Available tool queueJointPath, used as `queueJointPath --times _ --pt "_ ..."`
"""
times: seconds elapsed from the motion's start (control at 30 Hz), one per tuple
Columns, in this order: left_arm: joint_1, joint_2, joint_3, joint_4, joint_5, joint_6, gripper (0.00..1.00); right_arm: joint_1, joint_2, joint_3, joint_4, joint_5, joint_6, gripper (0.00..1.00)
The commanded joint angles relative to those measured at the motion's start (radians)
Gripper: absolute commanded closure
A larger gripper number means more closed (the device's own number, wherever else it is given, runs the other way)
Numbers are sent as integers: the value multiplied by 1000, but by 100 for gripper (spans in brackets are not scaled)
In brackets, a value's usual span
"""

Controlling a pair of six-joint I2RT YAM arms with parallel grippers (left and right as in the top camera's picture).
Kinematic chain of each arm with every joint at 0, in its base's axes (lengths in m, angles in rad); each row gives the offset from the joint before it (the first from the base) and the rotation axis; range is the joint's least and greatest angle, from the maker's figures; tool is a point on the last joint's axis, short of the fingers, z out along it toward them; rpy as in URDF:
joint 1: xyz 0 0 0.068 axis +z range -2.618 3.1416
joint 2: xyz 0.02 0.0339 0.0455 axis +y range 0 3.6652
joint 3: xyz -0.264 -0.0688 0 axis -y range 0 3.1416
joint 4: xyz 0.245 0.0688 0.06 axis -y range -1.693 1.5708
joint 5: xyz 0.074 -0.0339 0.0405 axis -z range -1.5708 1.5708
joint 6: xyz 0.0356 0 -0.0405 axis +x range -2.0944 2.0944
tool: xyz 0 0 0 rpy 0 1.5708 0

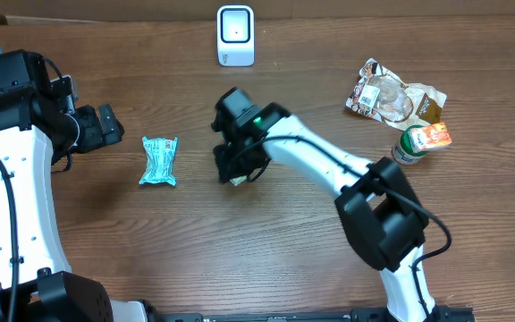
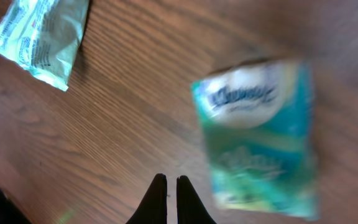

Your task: Scan the item barcode

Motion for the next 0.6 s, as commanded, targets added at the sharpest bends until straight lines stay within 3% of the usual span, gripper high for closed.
queueJointPath --times 0.0,0.27,0.57 --pt "-8 -8 4 1 3 3 0 63 -6 11 -1 167 256 96" --pt "-8 -8 4 1 3 3 1 48 -6 -30 -46 328 344 96" --pt "-8 -8 4 1 3 3 1 -56 -6 -30 -62 422 305 96"
